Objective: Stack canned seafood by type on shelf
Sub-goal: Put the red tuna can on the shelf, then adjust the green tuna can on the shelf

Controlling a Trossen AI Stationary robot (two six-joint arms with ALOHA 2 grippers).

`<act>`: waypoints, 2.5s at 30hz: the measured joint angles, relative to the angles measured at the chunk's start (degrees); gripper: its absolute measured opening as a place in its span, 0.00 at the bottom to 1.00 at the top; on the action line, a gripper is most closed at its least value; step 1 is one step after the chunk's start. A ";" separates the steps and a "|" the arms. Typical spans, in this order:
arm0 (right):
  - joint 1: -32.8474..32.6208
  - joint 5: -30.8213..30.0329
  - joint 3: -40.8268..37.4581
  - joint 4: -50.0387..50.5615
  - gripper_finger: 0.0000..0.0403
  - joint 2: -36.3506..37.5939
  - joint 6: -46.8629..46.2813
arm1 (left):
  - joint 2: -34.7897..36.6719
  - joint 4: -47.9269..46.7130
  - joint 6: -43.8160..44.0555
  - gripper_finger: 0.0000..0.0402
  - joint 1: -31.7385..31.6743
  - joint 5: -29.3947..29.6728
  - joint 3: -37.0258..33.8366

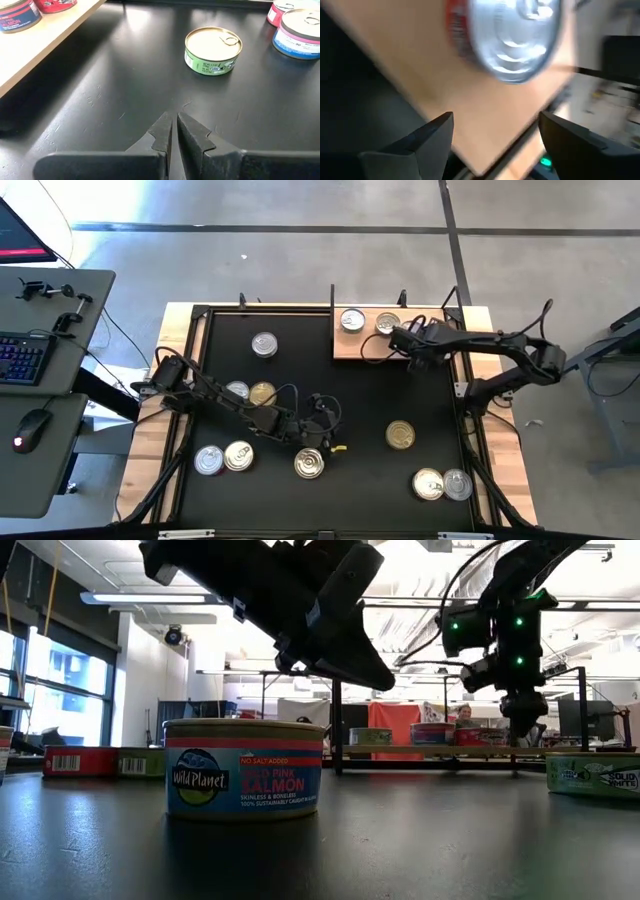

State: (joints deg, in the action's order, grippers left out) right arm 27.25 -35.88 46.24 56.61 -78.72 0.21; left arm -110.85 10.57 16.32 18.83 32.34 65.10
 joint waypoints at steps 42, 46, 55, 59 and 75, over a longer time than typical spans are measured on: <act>28.63 19.77 -0.29 -22.66 0.00 2.55 6.09 | 0.00 3.06 1.55 0.05 1.64 -0.09 0.00; 28.63 18.82 -0.29 -25.13 0.00 2.64 6.29 | 0.00 3.08 1.55 0.05 1.68 -0.08 0.00; 23.43 20.91 -0.24 -25.94 0.00 11.63 5.79 | 1.78 0.26 2.32 0.05 3.15 4.28 0.00; 17.67 33.69 -0.25 -26.89 0.00 12.85 3.08 | 4.43 -4.65 3.11 0.05 4.36 8.61 0.04; 14.07 20.96 1.39 -34.72 0.00 -1.99 0.11 | 7.85 -22.47 17.56 0.05 7.55 17.63 0.04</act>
State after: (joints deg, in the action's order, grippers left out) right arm 41.32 -14.92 47.64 21.89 -80.71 0.32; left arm -103.00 -11.90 33.88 26.38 49.97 65.14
